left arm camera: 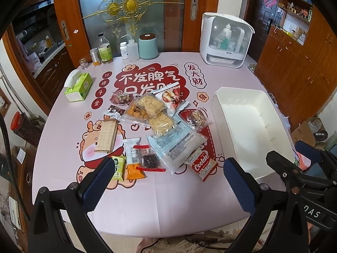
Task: Organize snacks
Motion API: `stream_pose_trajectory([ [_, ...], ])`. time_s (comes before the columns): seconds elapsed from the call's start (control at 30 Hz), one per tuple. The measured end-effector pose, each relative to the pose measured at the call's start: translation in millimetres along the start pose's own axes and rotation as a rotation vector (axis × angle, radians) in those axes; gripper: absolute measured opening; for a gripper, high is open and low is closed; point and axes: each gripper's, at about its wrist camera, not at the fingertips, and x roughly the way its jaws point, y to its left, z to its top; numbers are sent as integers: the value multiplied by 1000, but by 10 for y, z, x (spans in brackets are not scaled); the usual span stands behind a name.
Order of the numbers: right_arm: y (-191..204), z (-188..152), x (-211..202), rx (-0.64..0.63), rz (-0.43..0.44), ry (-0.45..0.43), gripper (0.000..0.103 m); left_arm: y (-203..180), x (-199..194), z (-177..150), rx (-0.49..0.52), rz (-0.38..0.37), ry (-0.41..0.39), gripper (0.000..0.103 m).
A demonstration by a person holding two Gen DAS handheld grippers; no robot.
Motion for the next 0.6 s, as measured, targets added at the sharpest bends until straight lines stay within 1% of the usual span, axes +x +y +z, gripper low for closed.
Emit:
stream_pose_trajectory([
  [0.17,13,-15,-7,-6,11,1,86,-13,-71,-91,-5,12,-7,102],
  [0.6,80,-67,-46,-43,43,-4,86,50,-174,-202,-47,48,-17,102],
])
